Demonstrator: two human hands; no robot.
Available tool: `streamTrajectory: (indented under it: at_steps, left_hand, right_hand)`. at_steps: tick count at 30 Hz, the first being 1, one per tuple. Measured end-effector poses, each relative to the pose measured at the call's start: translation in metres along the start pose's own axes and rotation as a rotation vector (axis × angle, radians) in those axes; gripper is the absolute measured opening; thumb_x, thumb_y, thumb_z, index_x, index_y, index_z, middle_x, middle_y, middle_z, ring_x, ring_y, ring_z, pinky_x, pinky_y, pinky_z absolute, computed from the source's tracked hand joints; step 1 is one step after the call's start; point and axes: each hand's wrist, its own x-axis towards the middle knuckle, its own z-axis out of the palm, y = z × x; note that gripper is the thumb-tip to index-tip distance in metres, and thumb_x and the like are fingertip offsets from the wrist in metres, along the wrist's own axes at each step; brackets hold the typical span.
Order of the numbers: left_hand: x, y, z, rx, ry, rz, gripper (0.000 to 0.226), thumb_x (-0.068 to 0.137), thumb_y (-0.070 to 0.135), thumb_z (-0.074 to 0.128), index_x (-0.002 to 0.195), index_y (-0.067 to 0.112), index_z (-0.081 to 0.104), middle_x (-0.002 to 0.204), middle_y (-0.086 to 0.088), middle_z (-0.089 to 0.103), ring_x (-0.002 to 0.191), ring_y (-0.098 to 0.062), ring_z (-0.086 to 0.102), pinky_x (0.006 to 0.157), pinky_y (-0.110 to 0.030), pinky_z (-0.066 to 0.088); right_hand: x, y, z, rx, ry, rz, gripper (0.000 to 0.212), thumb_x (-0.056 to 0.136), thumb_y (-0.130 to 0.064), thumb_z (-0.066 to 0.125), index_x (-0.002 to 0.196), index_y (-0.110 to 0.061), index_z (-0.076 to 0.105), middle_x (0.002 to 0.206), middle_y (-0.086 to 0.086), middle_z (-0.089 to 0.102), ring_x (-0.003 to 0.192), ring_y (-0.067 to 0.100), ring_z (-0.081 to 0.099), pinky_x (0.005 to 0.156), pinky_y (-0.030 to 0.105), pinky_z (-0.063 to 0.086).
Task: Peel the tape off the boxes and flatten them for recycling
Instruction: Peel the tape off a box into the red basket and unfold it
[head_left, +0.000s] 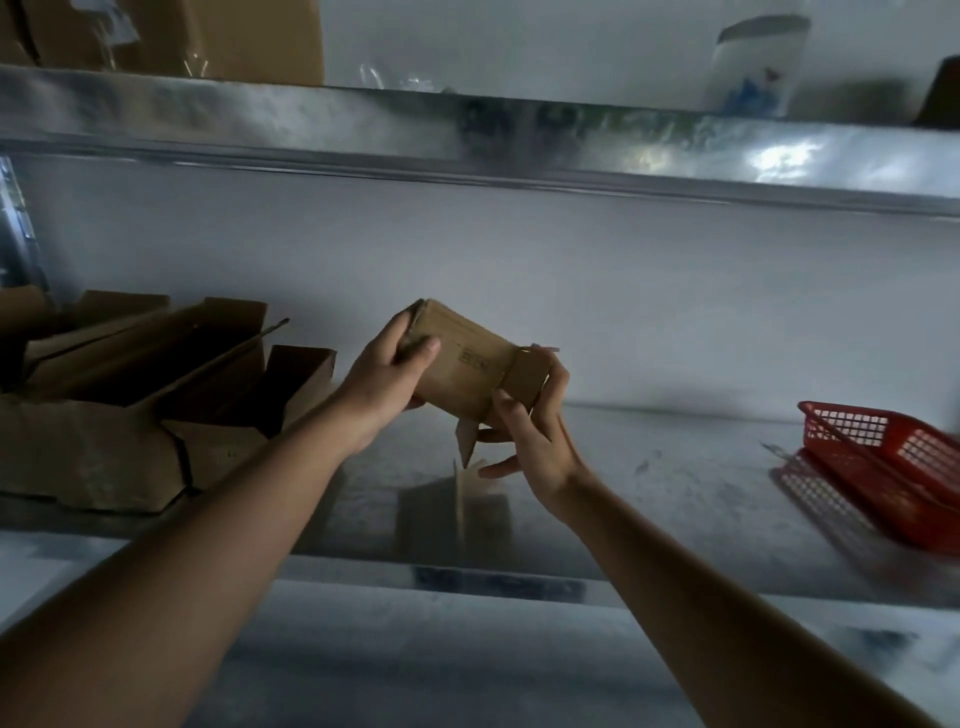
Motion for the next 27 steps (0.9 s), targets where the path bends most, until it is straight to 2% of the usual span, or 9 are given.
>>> streamTrajectory:
  at_steps: [3, 7, 9, 11, 12, 15, 20, 24, 27]
  left_hand:
    - [0.006, 0.005, 0.004, 0.106, -0.076, 0.017, 0.047, 0.106, 0.04, 0.054, 0.151, 0.042, 0.042, 0.146, -0.001, 0.056, 0.133, -0.026, 0.054, 0.106, -0.055, 0.051]
    - [0.011, 0.01, 0.012, 0.275, -0.162, 0.048, 0.054, 0.106, 0.038, 0.054, 0.157, 0.04, 0.036, 0.158, 0.001, 0.046, 0.145, -0.023, 0.044, 0.12, -0.049, 0.036]
    - [0.01, 0.013, 0.018, 0.343, -0.223, 0.057, 0.058, 0.106, 0.038, 0.054, 0.159, 0.043, 0.031, 0.164, 0.003, 0.038, 0.15, -0.02, 0.035, 0.12, -0.039, 0.028]
    - [0.01, 0.014, 0.027, 0.396, -0.279, 0.078, 0.06, 0.106, 0.038, 0.055, 0.159, 0.045, 0.029, 0.165, 0.005, 0.034, 0.151, -0.018, 0.032, 0.116, -0.033, 0.027]
    - [0.009, 0.015, 0.032, 0.422, -0.298, 0.093, 0.061, 0.105, 0.037, 0.056, 0.159, 0.046, 0.029, 0.164, 0.007, 0.036, 0.149, -0.017, 0.034, 0.114, -0.03, 0.029]
    - [0.006, 0.016, 0.05, 0.491, -0.321, 0.159, 0.064, 0.102, 0.035, 0.064, 0.157, 0.047, 0.035, 0.151, 0.011, 0.048, 0.135, -0.008, 0.046, 0.102, -0.019, 0.036]
    - [-0.001, 0.011, 0.082, 0.584, -0.345, 0.321, 0.068, 0.094, 0.037, 0.074, 0.154, 0.042, 0.043, 0.139, 0.007, 0.055, 0.127, -0.005, 0.049, 0.094, -0.001, 0.03]
    - [-0.002, 0.004, 0.098, 0.612, -0.412, 0.35, 0.071, 0.091, 0.037, 0.078, 0.153, 0.044, 0.044, 0.144, 0.002, 0.053, 0.132, -0.011, 0.048, 0.099, -0.002, 0.027]
    - [-0.004, 0.0, 0.104, 0.658, -0.48, 0.32, 0.073, 0.091, 0.039, 0.077, 0.152, 0.051, 0.041, 0.132, 0.002, 0.055, 0.122, -0.015, 0.053, 0.1, -0.019, 0.037]
  right_hand:
    - [-0.004, -0.002, -0.008, 0.059, 0.056, 0.015, 0.056, 0.099, -0.05, 0.05, 0.141, -0.057, 0.016, 0.152, -0.004, 0.038, 0.115, 0.033, 0.066, 0.06, 0.052, 0.062]
    - [-0.006, 0.002, -0.019, 0.058, 0.16, 0.005, 0.055, 0.108, -0.045, 0.043, 0.15, -0.052, 0.009, 0.141, -0.021, 0.039, 0.119, 0.011, 0.052, 0.066, 0.041, 0.063]
    - [-0.006, 0.005, -0.027, 0.077, 0.239, 0.019, 0.058, 0.107, -0.044, 0.04, 0.155, -0.042, 0.008, 0.147, -0.008, 0.04, 0.126, 0.016, 0.052, 0.087, 0.042, 0.061]
    - [-0.007, 0.004, -0.035, 0.046, 0.343, 0.037, 0.049, 0.108, -0.046, 0.037, 0.154, -0.033, 0.024, 0.145, 0.006, 0.048, 0.129, 0.024, 0.054, 0.107, 0.045, 0.049]
    - [-0.007, 0.004, -0.039, 0.024, 0.4, 0.056, 0.041, 0.109, -0.047, 0.036, 0.147, -0.03, 0.037, 0.138, 0.009, 0.055, 0.125, 0.025, 0.057, 0.108, 0.046, 0.048]
    - [-0.005, 0.005, -0.05, -0.052, 0.566, 0.134, 0.036, 0.1, -0.053, 0.037, 0.118, -0.029, 0.056, 0.116, 0.0, 0.063, 0.112, 0.026, 0.061, 0.102, 0.051, 0.052]
    - [-0.002, 0.016, -0.07, -0.264, 0.769, 0.216, 0.038, 0.104, -0.043, 0.034, 0.105, -0.017, 0.061, 0.106, 0.008, 0.063, 0.092, 0.02, 0.057, 0.08, 0.037, 0.043]
    - [-0.004, 0.024, -0.085, -0.375, 0.841, 0.3, 0.045, 0.1, -0.044, 0.031, 0.103, -0.011, 0.061, 0.105, 0.013, 0.063, 0.092, 0.027, 0.056, 0.079, 0.039, 0.043]
    - [-0.007, 0.029, -0.097, -0.44, 0.856, 0.379, 0.046, 0.097, -0.048, 0.029, 0.104, -0.015, 0.059, 0.103, 0.011, 0.061, 0.088, 0.026, 0.056, 0.078, 0.039, 0.042]
